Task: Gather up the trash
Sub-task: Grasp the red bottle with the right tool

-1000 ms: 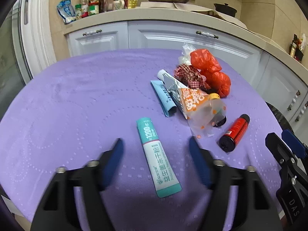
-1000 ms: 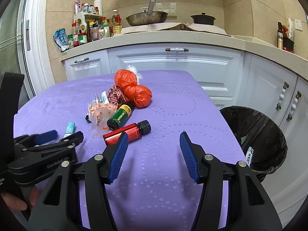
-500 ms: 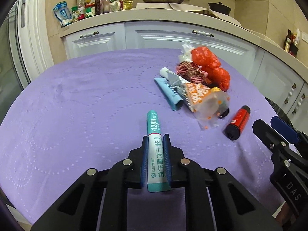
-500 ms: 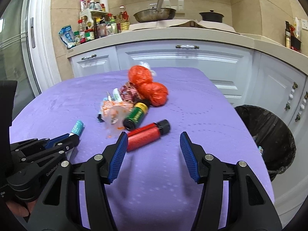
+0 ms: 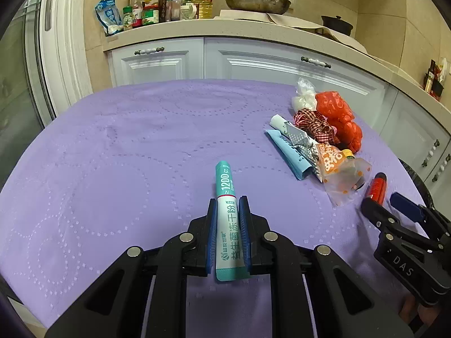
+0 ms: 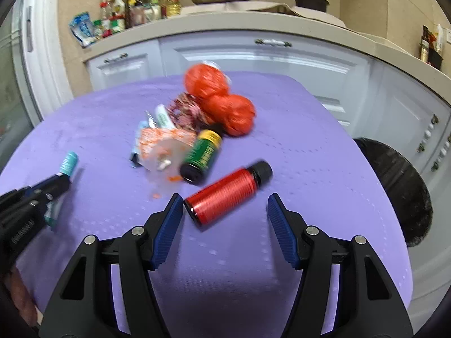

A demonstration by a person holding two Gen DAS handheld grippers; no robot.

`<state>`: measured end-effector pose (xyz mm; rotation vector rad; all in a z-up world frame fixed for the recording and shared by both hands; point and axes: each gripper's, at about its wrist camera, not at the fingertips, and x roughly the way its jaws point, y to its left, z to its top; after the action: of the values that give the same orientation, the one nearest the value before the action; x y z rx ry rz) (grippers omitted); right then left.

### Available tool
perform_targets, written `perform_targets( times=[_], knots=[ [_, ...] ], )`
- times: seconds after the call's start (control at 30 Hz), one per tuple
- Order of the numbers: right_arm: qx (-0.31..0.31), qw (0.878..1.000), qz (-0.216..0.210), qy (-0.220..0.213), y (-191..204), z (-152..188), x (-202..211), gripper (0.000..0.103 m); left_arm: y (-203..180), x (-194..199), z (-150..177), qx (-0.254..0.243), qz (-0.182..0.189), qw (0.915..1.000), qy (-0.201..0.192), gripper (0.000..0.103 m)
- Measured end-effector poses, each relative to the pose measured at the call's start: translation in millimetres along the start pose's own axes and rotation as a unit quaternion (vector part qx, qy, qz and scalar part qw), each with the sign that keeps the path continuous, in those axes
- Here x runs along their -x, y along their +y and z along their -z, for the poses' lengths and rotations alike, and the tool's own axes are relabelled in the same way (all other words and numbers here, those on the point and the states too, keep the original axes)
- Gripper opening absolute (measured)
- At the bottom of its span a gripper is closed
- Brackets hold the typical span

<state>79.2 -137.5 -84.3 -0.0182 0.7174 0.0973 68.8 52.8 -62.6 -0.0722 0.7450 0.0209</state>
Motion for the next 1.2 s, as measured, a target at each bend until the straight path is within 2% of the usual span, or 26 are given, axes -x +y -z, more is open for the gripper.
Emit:
perform_targets(
  times=[0.17, 0.4, 0.57, 0.7, 0.77, 0.87, 1.2],
  knots=[
    [-0.018, 1.000, 0.020, 0.003, -17.1, 3.4, 2.9, 0.061, 2.3, -2.3, 0.7, 0.003, 0.011, 0.9999, 0.003, 0.016],
    [-0.023, 1.000, 0.019, -0.007, -21.3, -3.3, 3.2, 0.061, 0.8, -3.6, -2.1, -0.002, 0.017, 0.9998, 0.001, 0.016],
    [-0.032, 0.999, 0.016, 0.001, -24.2, -11.5, -3.6, 0.059, 1.9, -4.3, -6.3, -0.002, 0.015, 0.9999, -0.002, 0.016],
    [-0.034, 0.999, 0.012, 0.017, -28.2, -12.6, -8.9, 0.040, -0.3, -5.2, -7.6, -0.004, 0.015, 0.9999, -0.003, 0.016],
    [-0.036, 0.999, 0.009, 0.022, -31.4, -10.6, -10.1, 0.036, -1.3, -5.7, -7.5, -0.006, 0.016, 0.9999, -0.002, 0.016],
    [-0.038, 0.999, 0.002, 0.020, -34.5, -8.3, -8.2, 0.024, -2.6, -6.6, -6.9, -0.008, 0.018, 0.9998, -0.001, 0.016],
    [-0.038, 0.999, -0.010, -0.006, -43.6, -1.9, 3.9, 0.023, -12.8, -5.5, -4.3, -0.017, 0.016, 0.9997, -0.008, 0.016]
  ],
)
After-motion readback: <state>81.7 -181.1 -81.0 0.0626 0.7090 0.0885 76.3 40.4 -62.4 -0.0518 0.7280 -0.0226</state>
